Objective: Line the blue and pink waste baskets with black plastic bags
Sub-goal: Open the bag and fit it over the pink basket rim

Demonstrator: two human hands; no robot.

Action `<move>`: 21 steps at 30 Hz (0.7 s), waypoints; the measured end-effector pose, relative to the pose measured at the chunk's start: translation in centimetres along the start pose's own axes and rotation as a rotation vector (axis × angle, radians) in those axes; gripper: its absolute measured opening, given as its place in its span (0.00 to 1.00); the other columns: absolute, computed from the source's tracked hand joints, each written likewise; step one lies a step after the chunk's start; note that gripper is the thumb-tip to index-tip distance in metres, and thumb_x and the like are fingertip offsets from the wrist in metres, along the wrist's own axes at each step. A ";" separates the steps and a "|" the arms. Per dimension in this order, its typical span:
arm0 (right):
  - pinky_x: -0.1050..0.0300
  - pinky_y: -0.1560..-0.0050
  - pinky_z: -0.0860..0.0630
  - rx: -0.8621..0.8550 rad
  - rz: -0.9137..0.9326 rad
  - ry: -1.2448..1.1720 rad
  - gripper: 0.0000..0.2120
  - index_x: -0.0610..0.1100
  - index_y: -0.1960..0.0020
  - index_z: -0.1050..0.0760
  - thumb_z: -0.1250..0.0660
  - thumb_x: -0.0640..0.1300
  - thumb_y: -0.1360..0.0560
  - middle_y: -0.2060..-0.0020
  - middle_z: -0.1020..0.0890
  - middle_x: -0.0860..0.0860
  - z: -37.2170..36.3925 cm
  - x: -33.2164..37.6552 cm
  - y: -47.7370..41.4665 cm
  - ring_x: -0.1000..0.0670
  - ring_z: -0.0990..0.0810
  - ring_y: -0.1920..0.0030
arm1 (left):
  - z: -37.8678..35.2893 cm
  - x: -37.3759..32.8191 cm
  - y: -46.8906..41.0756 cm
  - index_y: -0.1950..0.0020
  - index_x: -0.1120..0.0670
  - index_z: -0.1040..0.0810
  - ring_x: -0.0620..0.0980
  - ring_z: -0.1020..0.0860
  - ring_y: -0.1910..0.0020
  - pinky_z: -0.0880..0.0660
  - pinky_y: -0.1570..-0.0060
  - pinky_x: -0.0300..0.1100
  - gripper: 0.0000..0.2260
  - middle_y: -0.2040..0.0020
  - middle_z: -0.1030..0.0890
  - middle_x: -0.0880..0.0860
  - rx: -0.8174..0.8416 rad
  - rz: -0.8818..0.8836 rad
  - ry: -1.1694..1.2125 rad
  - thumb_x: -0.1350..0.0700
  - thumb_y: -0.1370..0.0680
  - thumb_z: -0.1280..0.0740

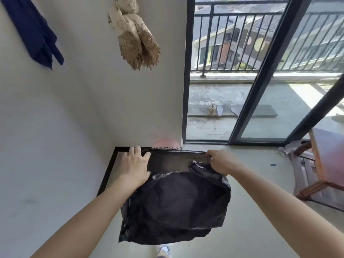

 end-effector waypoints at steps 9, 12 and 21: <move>0.52 0.62 0.24 0.173 -0.279 0.067 0.25 0.47 0.37 0.38 0.33 0.42 0.32 0.57 0.24 0.48 0.8 -3.5 -16.6 0.43 0.23 0.57 | -6.4 -0.2 -21.1 0.29 0.47 0.39 0.55 0.28 0.44 0.32 0.56 0.47 0.39 0.38 0.35 0.57 0.314 -0.082 -0.090 0.35 0.34 0.29; 0.51 0.70 0.27 0.179 -0.338 -0.006 0.26 0.45 0.38 0.44 0.37 0.35 0.31 0.64 0.27 0.47 0.5 -5.6 -20.2 0.44 0.25 0.65 | -7.9 -0.9 -26.0 0.27 0.48 0.42 0.56 0.23 0.48 0.33 0.59 0.45 0.37 0.40 0.32 0.58 0.416 -0.041 0.017 0.45 0.30 0.27; 0.48 0.55 0.22 0.152 -0.370 -0.580 0.32 0.48 0.26 0.48 0.45 0.32 0.28 0.51 0.22 0.44 -2.9 -9.9 -36.1 0.43 0.22 0.55 | -15.7 -1.2 -36.2 0.22 0.49 0.62 0.59 0.22 0.54 0.21 0.56 0.51 0.45 0.43 0.25 0.61 0.478 0.375 0.549 0.62 0.28 0.33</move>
Point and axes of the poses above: each hand's wrist, its own y-axis away from the middle knuckle, its own z-axis out of the back of the hand, x = y × z, the point moved 10 cm from there along -y, towards the middle knuckle
